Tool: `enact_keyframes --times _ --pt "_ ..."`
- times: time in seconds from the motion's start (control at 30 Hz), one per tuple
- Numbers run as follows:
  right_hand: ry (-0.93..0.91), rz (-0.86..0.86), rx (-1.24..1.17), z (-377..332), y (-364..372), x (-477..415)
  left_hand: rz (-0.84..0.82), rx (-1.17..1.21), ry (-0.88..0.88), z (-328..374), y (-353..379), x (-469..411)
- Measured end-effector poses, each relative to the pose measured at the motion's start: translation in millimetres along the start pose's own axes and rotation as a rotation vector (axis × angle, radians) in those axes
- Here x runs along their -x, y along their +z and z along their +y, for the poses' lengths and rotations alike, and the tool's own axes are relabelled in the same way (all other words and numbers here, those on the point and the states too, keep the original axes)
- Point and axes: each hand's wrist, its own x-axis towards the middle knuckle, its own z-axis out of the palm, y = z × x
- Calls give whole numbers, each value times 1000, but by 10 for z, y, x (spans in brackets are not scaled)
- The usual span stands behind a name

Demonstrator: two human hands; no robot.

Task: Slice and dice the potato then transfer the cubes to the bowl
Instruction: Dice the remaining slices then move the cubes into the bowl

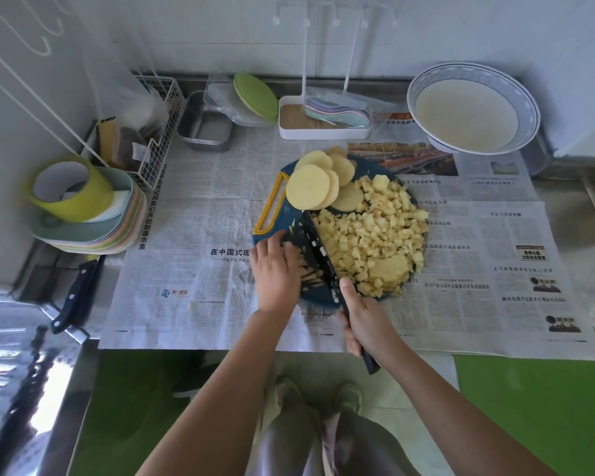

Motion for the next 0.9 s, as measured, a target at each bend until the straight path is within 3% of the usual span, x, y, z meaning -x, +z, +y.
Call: enact_keyframes --times 0.4,0.63,0.9 --pt "-104 -51 40 -183 190 138 -42 31 4 -186 -327 108" --pt "-97 9 180 -93 290 62 -48 141 -91 -135 -352 59" --pt "-25 -40 234 -126 254 -4 -56 155 -120 -154 -335 -2"
